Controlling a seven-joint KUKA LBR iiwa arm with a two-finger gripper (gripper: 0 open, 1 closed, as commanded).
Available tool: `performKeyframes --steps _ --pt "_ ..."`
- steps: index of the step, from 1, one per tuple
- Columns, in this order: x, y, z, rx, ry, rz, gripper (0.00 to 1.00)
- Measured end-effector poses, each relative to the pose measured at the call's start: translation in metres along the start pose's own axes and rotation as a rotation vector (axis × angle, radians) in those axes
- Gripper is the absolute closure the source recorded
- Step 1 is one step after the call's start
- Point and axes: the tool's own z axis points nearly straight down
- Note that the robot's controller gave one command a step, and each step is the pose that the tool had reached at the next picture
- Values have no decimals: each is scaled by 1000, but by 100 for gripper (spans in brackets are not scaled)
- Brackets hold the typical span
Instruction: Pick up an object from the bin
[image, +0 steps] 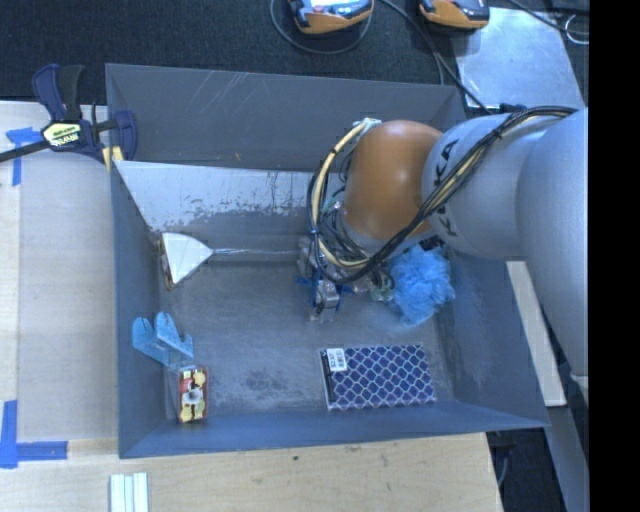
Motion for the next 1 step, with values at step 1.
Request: performKeyframes --steps 1 --pt "0 0 0 0 0 0 100"
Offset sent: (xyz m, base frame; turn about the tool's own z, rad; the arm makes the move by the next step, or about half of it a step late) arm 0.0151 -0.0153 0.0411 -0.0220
